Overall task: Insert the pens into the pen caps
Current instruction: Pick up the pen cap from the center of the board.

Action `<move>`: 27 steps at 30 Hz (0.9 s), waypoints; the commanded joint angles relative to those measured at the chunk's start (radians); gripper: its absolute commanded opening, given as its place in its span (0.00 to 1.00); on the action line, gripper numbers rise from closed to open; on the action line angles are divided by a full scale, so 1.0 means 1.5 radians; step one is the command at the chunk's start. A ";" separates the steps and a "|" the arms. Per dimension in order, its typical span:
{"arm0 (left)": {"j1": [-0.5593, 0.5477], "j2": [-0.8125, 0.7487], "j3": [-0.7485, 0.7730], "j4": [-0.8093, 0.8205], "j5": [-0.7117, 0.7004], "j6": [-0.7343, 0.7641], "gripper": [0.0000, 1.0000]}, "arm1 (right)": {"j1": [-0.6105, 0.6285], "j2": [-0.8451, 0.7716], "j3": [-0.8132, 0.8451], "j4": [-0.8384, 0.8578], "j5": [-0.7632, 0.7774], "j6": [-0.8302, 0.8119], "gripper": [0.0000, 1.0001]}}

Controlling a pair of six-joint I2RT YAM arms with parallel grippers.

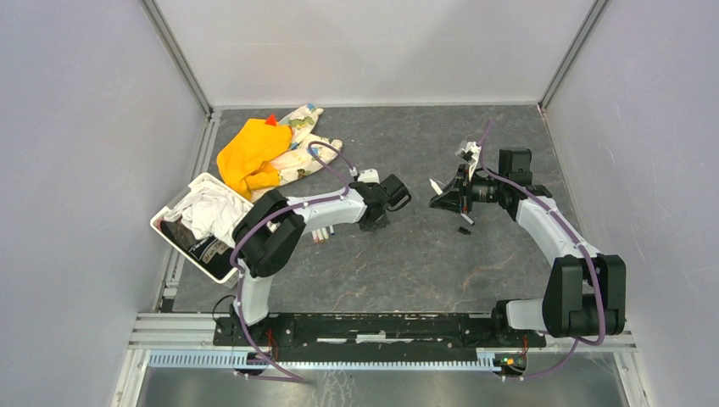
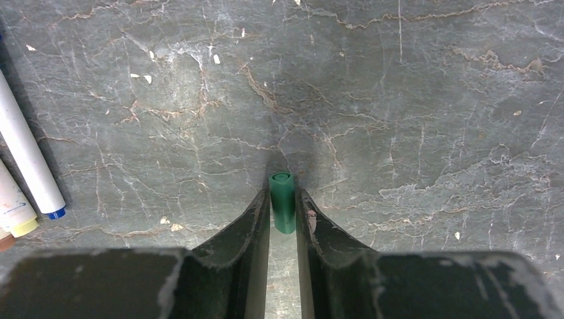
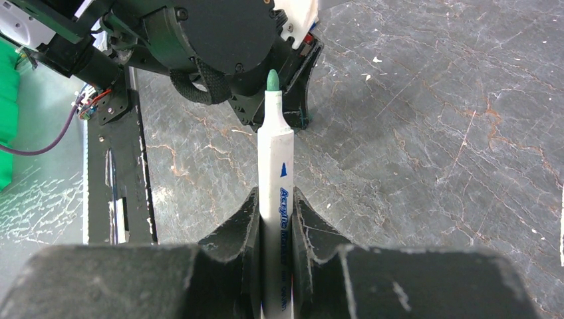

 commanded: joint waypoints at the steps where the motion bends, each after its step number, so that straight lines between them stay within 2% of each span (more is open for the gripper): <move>1: 0.006 0.054 0.003 -0.034 0.055 0.042 0.26 | -0.002 -0.022 0.010 0.027 -0.020 0.003 0.00; 9: 0.035 0.096 -0.010 -0.053 0.110 0.071 0.22 | -0.002 -0.026 0.010 0.029 -0.023 0.005 0.00; 16: 0.036 0.136 0.006 -0.065 0.109 0.088 0.19 | -0.002 -0.029 0.010 0.030 -0.028 0.007 0.00; 22: 0.036 0.138 0.016 -0.069 0.096 0.103 0.08 | -0.003 -0.031 0.007 0.035 -0.029 0.012 0.00; 25: 0.037 0.111 0.025 -0.069 0.068 0.114 0.02 | -0.002 -0.031 0.002 0.045 -0.032 0.020 0.00; 27: 0.039 0.087 0.030 -0.069 0.047 0.121 0.02 | -0.002 -0.032 -0.002 0.051 -0.032 0.026 0.00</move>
